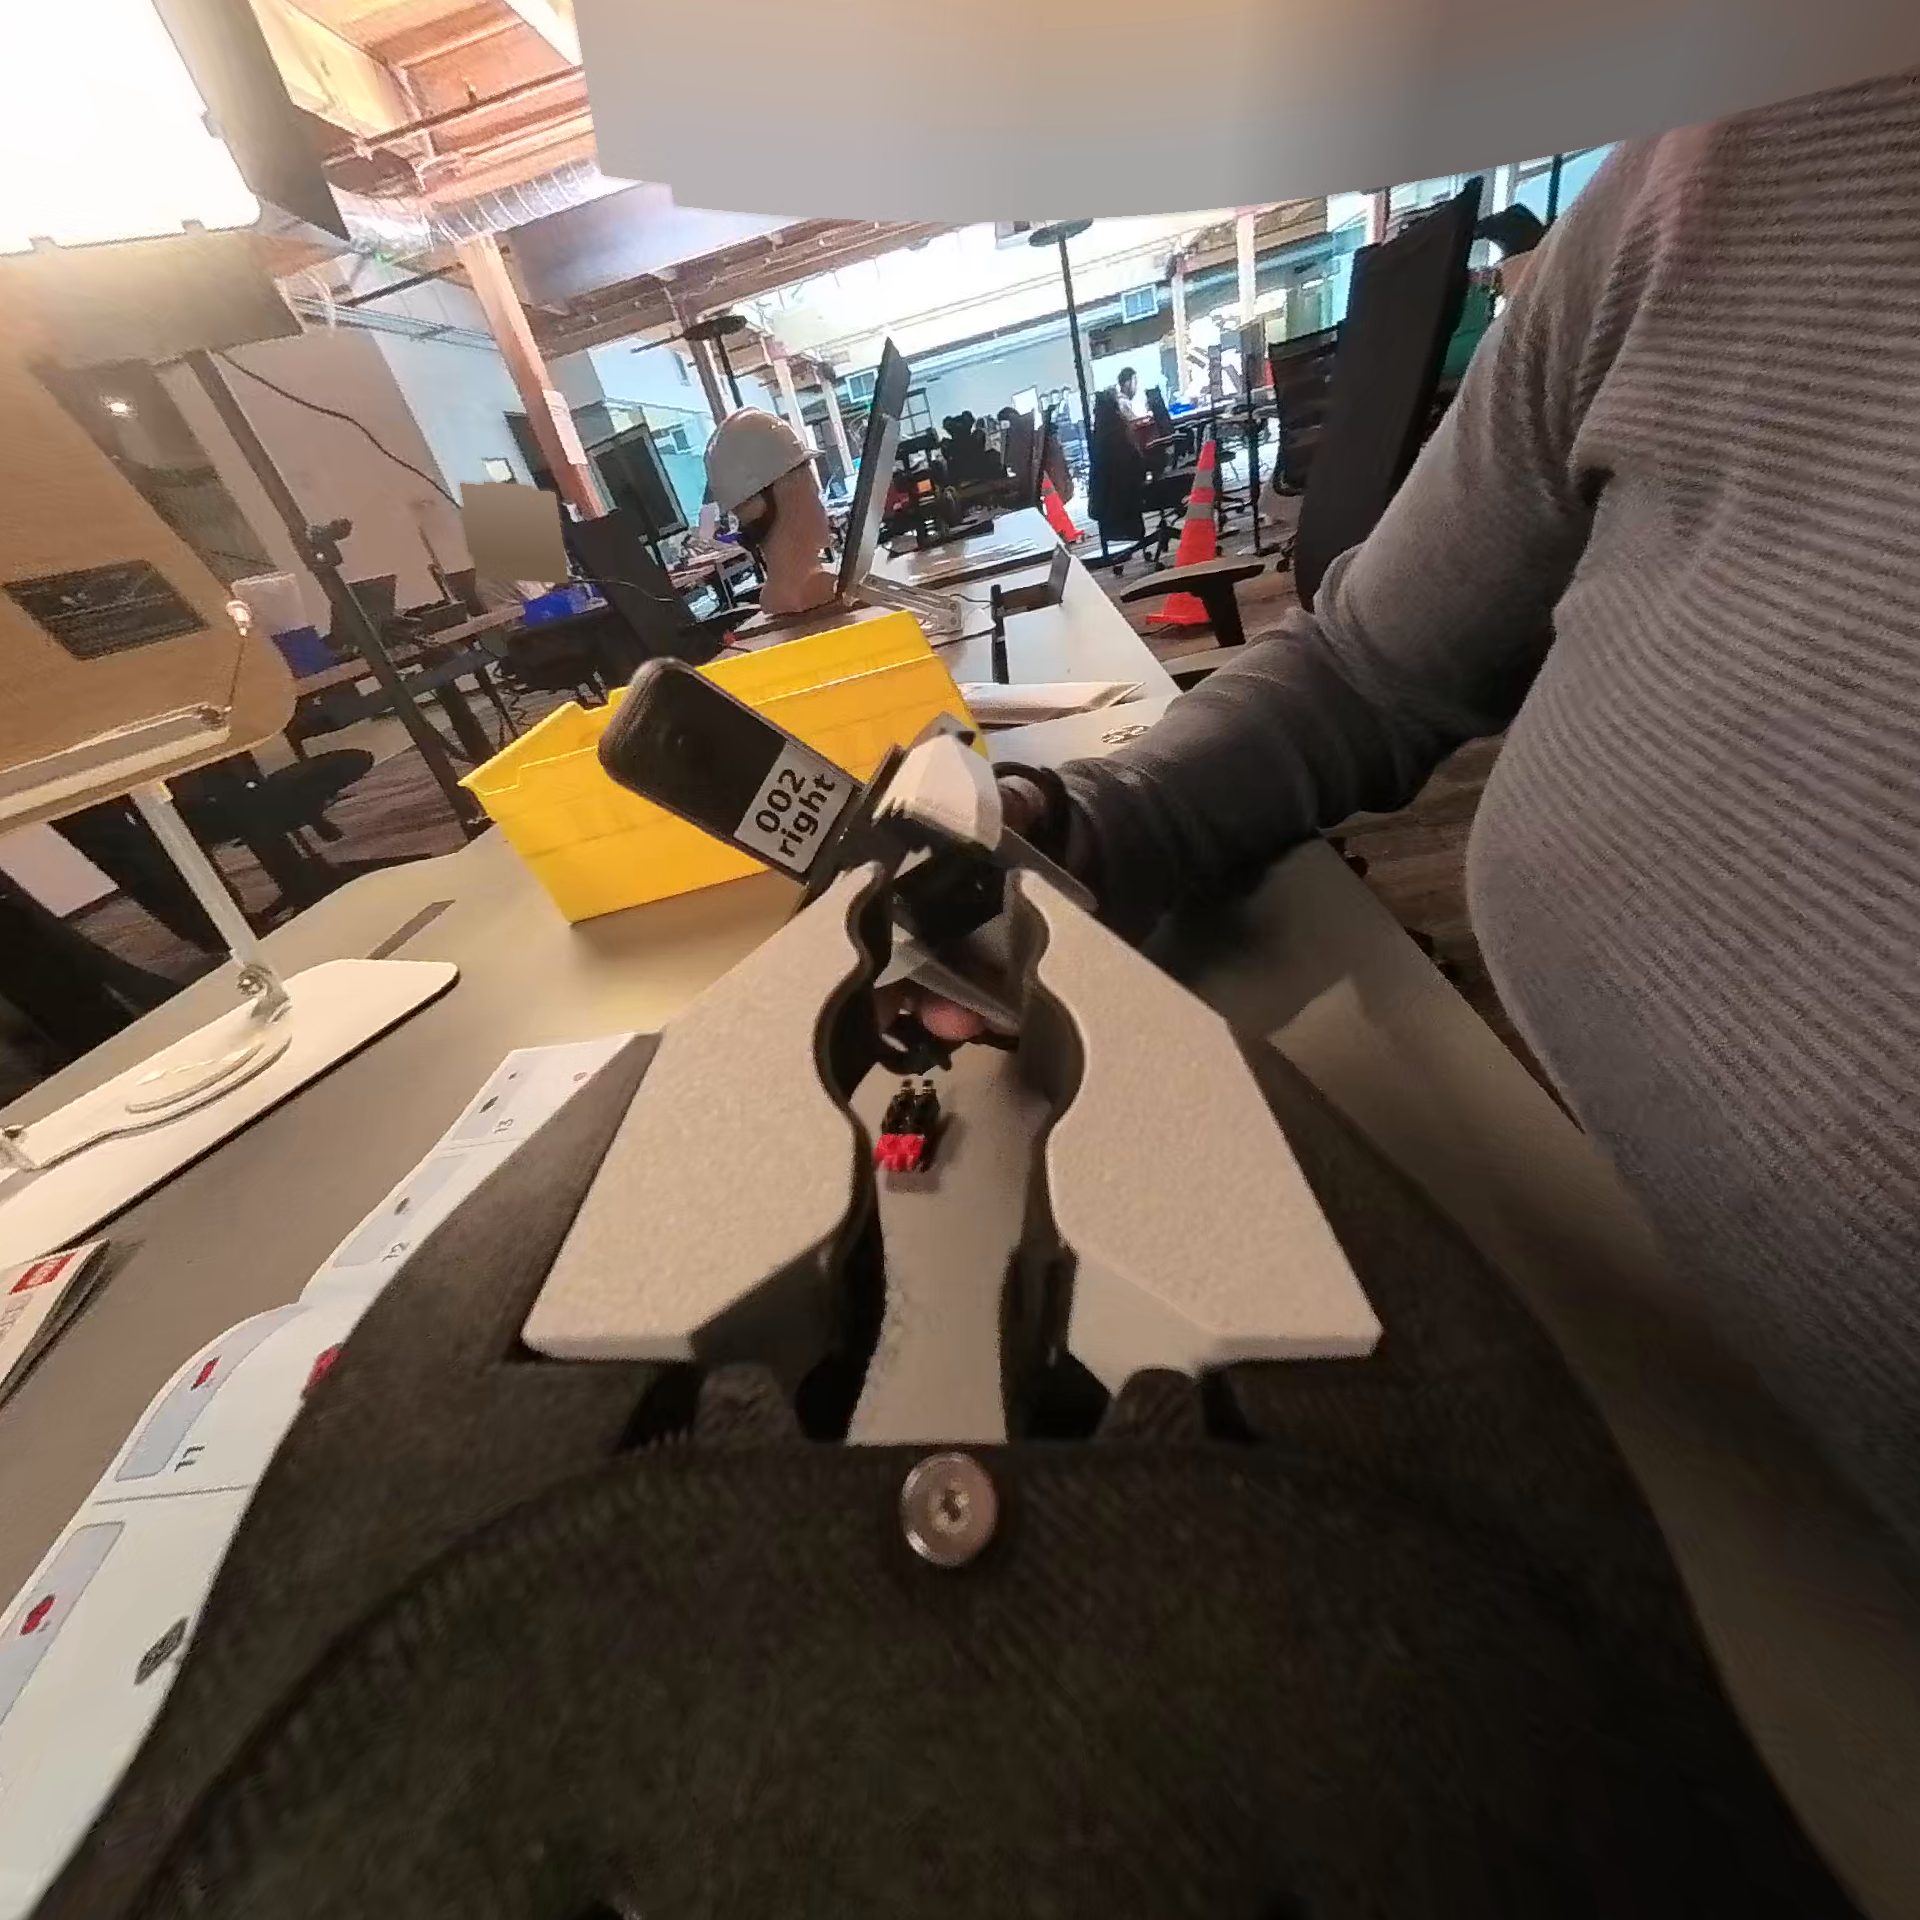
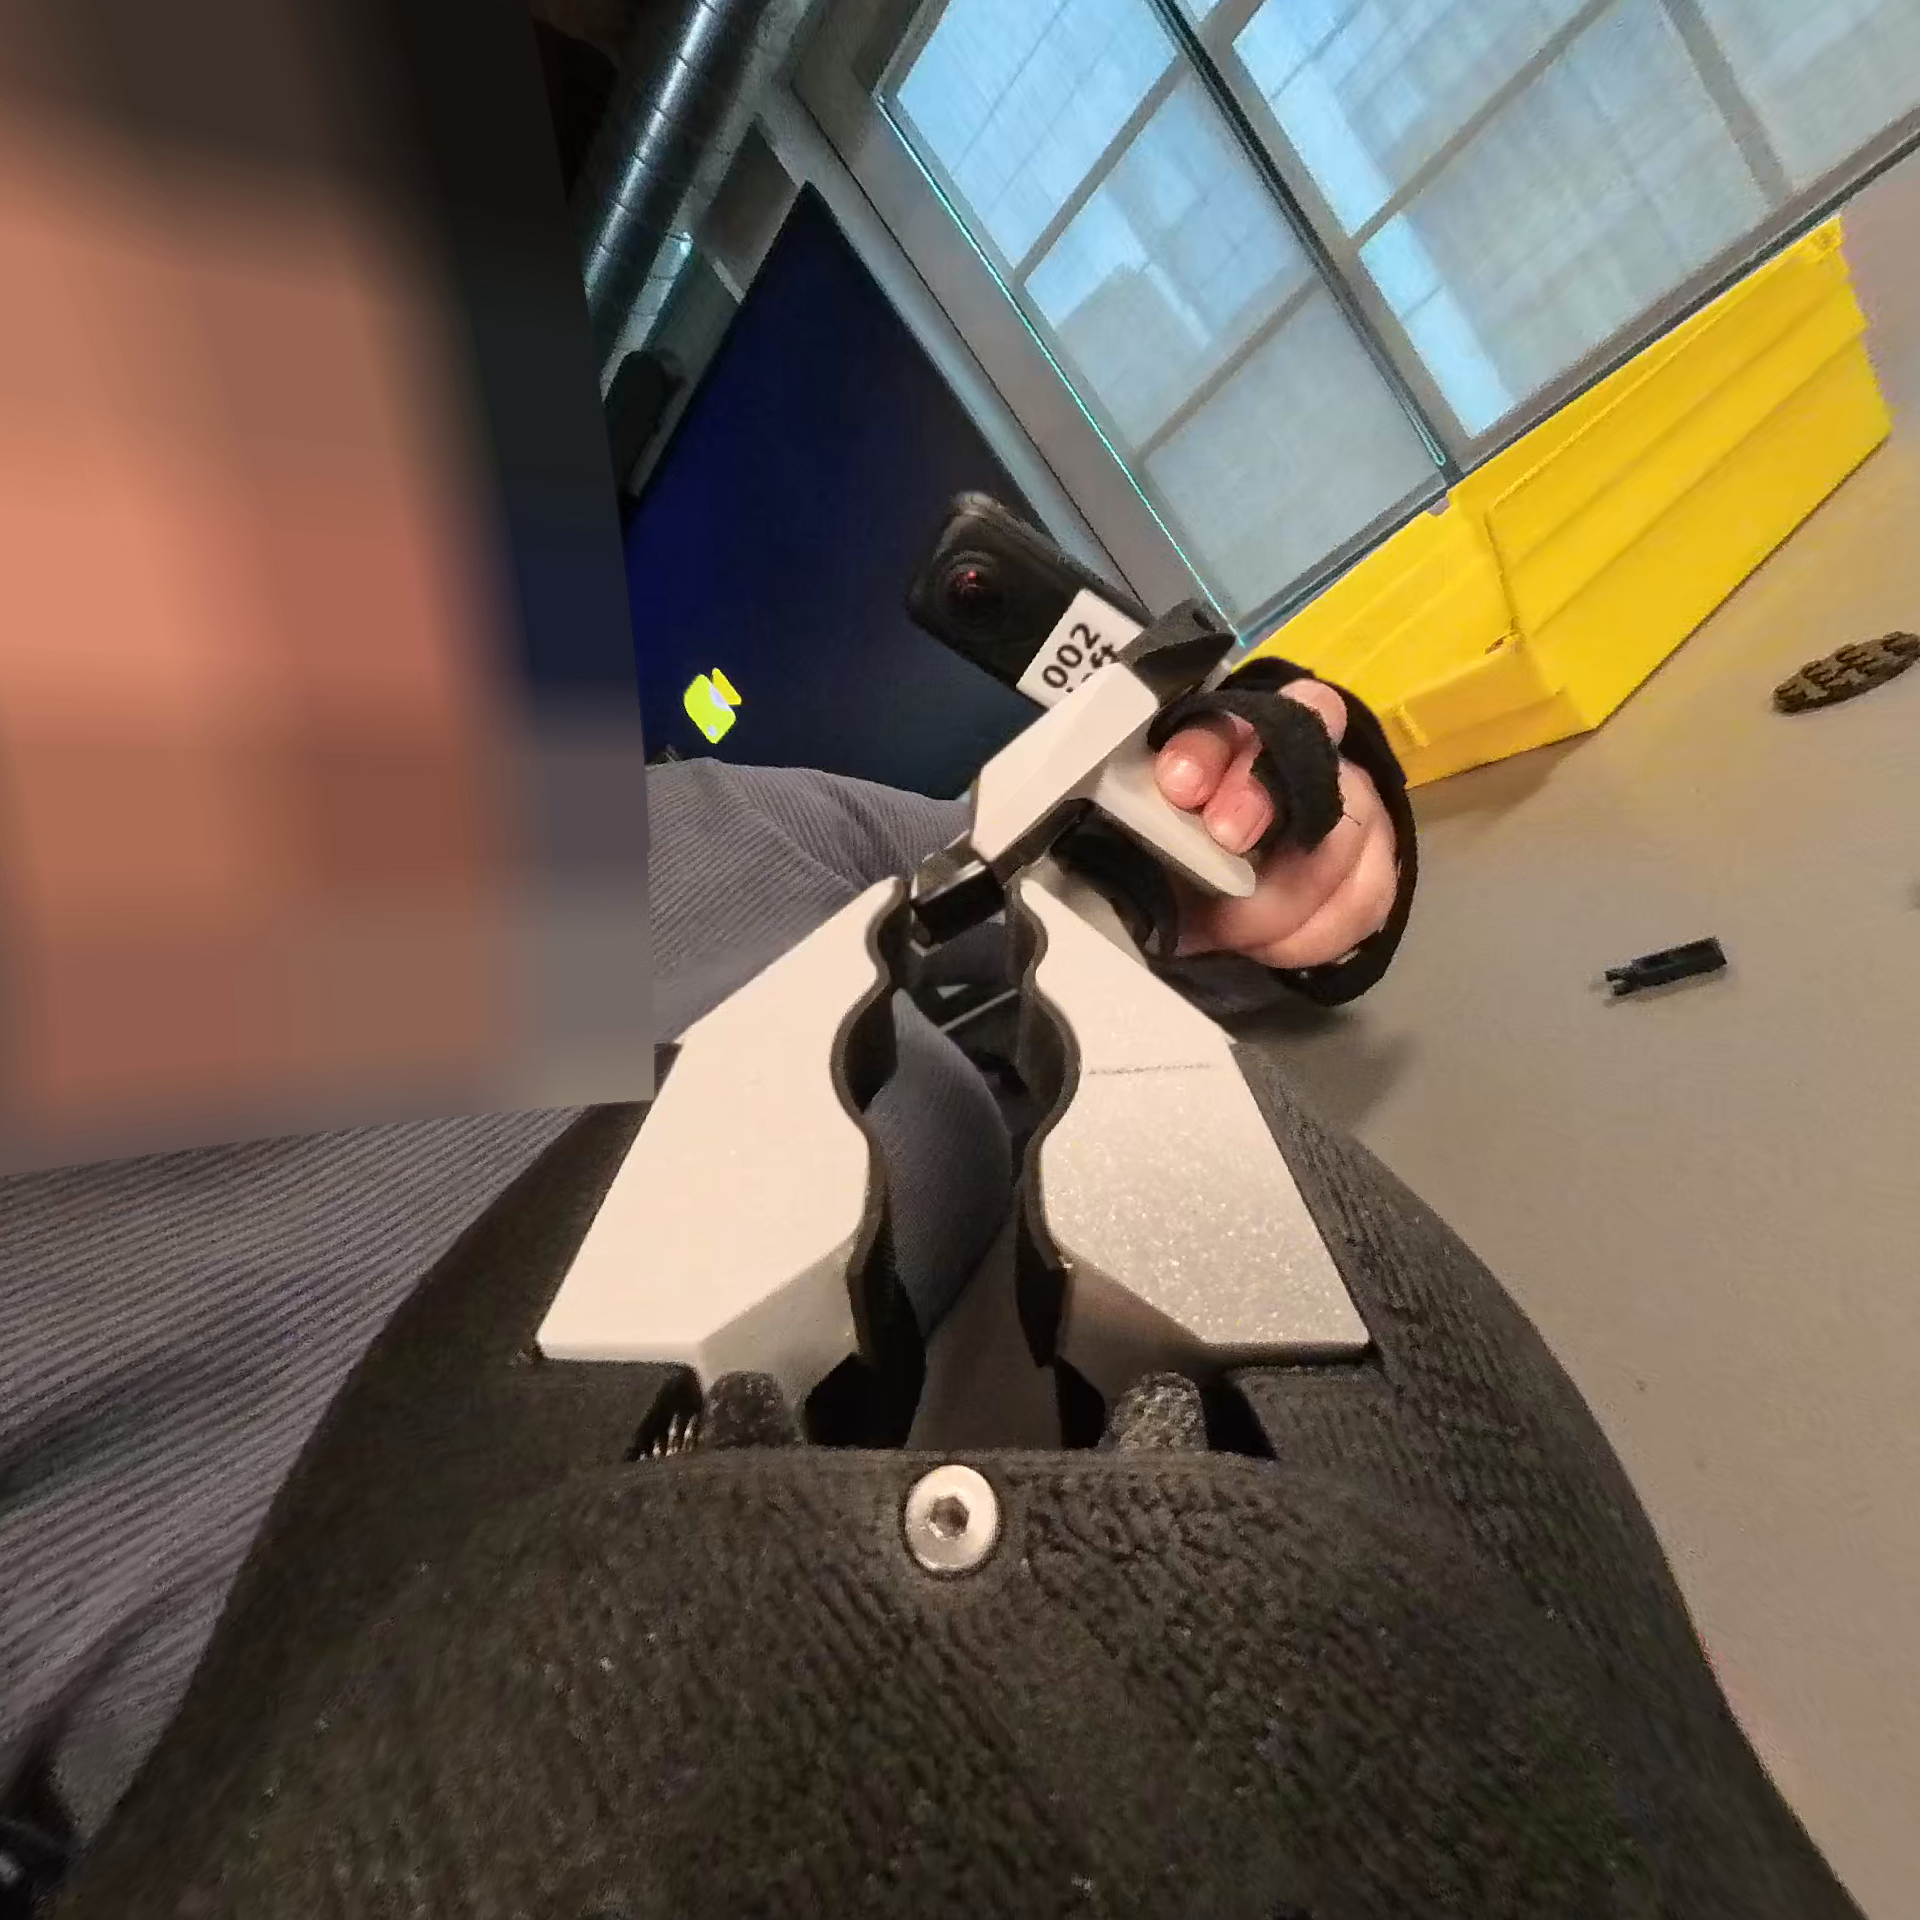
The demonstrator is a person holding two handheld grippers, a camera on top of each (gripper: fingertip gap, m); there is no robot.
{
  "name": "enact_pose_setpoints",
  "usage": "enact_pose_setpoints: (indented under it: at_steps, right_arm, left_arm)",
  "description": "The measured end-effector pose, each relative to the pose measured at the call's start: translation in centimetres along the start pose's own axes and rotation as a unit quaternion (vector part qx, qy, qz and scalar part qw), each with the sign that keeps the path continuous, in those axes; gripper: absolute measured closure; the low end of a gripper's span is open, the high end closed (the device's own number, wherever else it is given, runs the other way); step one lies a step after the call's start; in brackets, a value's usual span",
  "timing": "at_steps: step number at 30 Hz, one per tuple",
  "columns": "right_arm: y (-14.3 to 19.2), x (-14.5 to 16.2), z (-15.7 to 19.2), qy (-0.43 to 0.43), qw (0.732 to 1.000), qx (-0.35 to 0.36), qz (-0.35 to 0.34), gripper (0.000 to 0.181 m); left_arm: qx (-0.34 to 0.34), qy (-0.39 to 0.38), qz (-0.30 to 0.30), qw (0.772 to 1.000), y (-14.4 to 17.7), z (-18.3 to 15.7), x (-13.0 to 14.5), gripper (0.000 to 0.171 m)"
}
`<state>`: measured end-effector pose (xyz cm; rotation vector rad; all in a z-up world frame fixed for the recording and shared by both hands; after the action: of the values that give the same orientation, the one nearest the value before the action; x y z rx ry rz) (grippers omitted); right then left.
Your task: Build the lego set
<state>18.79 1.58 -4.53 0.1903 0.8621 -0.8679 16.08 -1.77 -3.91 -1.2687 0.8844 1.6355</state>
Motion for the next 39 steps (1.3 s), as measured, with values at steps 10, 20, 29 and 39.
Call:
enact_pose_setpoints:
  at_steps: [10, 20, 29, 39]
  right_arm:
    - [3.7, 1.9, -5.0, 0.215, 0.845, 0.37, 0.321, 0.167]
    - [2.9, 5.3, -6.9, 0.197, 0.724, 0.444, 0.489, 0.169]
    - [5.9, 2.1, -5.6, 0.29, 0.779, 0.453, 0.323, 0.142]
    - [6.0, 4.7, -4.6, 0.336, 0.829, 0.389, 0.222, 0.154]
  left_arm:
    - [-0.14, -0.067, 0.138, 0.978, 2.9, 3.1, 3.4, 0.136]
    - [-0.099, 0.0, 0.168, 0.981, 2.5, 2.1, 5.5, 0.138]
    - [-0.036, 0.066, 0.204, 0.976, 1.9, 1.0, 6.7, 0.139]
    - [0.023, 0.111, 0.255, 0.96, -1.7, -0.5, 8.1, 0.133]
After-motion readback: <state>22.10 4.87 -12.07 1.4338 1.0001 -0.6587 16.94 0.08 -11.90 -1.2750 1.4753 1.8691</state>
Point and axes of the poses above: each gripper's, where its closed fingertips meet, y back along the fingers, x out of its underside, z = x × y across the jaws, the point moved 3 cm from there along y, back along the fingers, and after that the axes turned 13 degrees about x, right-handed, at the moved point
